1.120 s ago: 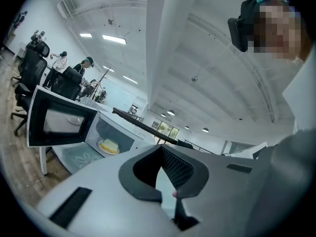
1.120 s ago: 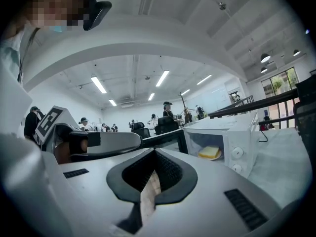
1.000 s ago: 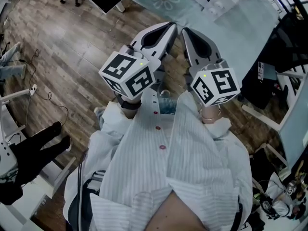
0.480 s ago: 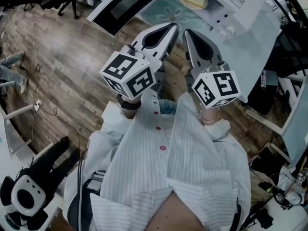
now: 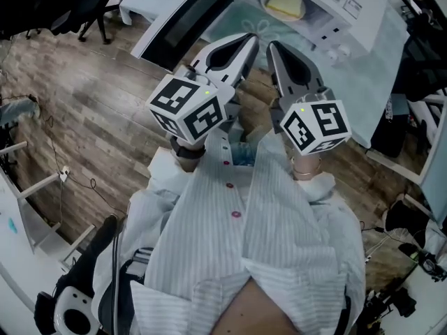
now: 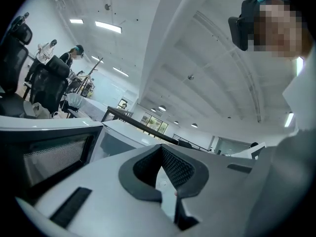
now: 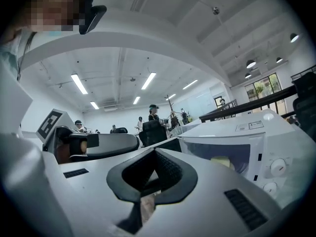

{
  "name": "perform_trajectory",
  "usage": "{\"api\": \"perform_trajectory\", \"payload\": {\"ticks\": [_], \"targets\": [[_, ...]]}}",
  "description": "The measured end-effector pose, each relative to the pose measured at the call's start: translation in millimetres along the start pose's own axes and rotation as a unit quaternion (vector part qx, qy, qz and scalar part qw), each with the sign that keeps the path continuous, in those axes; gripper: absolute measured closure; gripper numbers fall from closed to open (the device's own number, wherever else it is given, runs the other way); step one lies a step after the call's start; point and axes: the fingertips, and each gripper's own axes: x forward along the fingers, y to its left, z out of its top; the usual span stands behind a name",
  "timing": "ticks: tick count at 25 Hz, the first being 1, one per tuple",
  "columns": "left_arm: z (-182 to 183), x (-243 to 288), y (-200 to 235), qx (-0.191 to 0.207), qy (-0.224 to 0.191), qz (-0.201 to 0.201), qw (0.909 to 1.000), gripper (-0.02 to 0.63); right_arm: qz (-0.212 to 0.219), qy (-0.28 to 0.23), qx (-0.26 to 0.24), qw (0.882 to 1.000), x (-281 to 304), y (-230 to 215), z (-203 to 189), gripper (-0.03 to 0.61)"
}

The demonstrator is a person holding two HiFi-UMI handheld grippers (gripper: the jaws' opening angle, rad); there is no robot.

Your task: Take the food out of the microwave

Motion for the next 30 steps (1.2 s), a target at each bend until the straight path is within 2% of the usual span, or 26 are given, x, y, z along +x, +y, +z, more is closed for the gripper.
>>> {"api": "perform_trajectory", "payload": {"ticks": [11, 23, 30], "targets": [[-11.8, 26.5, 11.7, -0.012, 0.023, -0.015, 0.9995, 0.606, -0.024, 0.009, 0.021, 0.999, 12.0, -26.9, -8.5, 0.546], [6.0, 114.9, 43.3, -0.018, 0.028, -0.014, 0.9994, 0.606, -0.024, 0.02, 0.036, 0.999, 59.5, -105.4, 13.9, 0.546], [11.3, 160.9, 47.5, -0.022, 0.028, -0.016, 0.9992, 0.606, -0.028, 0.021, 0.038, 0.999, 69.7, -148.3, 28.7, 0.546]]}}
